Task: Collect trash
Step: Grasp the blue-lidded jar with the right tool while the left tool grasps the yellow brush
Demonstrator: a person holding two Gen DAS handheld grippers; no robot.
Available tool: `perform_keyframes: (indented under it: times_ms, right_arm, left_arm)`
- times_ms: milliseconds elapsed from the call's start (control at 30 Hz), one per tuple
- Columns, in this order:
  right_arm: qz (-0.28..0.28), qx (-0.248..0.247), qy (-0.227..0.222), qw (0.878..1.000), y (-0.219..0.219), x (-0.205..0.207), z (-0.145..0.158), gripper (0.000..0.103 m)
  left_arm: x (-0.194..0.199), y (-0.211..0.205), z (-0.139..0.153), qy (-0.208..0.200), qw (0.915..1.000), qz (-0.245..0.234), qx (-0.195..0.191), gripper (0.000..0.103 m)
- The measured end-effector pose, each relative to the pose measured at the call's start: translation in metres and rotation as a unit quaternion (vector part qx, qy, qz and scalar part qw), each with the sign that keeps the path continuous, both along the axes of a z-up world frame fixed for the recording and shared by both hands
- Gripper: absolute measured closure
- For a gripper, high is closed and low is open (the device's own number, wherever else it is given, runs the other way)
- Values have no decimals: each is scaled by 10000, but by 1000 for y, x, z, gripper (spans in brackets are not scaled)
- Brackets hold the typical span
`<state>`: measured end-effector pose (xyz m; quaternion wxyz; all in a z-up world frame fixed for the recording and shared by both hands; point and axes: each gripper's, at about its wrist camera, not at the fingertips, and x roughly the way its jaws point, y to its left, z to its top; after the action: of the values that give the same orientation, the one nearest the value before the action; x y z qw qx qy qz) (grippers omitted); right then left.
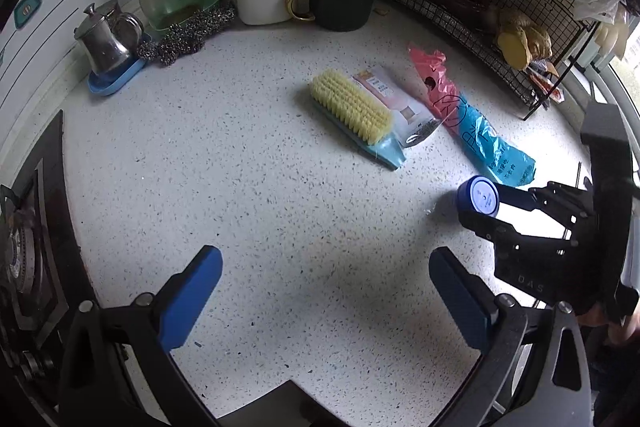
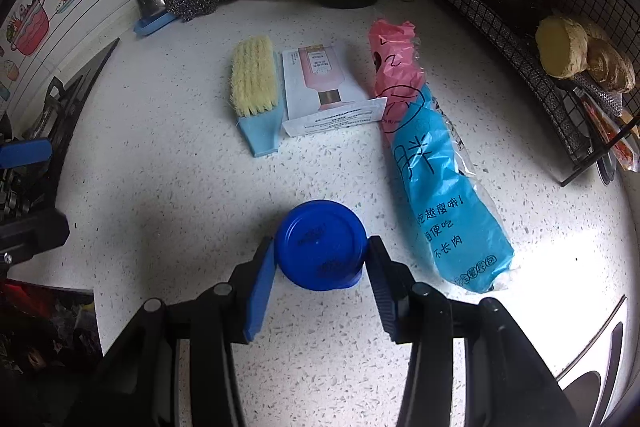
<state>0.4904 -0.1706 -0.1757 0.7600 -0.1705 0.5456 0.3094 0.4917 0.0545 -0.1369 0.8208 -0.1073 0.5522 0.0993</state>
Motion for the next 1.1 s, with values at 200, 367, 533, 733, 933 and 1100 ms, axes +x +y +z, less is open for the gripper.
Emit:
perform_keyframes:
  times_ms: [200, 367, 533, 733, 933, 1100]
  right_arm:
    - [-215, 24, 108, 9997, -14, 0, 3, 60]
    - [-348, 40, 134, 9993, -25, 3, 5, 60]
    - [-525, 70, 161, 9985, -34, 13, 10, 60]
    - [-550, 133, 53, 9984, -34, 34, 18, 60]
    - [-541, 172, 49, 9984, -27, 53, 15, 60]
    - [-485, 164, 134, 9986, -19, 50, 7, 60]
  left_arm:
    - [31, 11, -1, -202, 9978, 497, -394, 2]
    - [59, 11, -12, -107, 9970, 572, -507, 10]
    - [84, 9, -22, 7, 9980, 470, -426, 15]
    - [110, 11, -31, 40, 9985, 482, -264, 18]
    - [130, 15, -55, 347, 9980, 497, -162, 18]
    - [142, 19, -68, 399, 9978, 524, -102, 22]
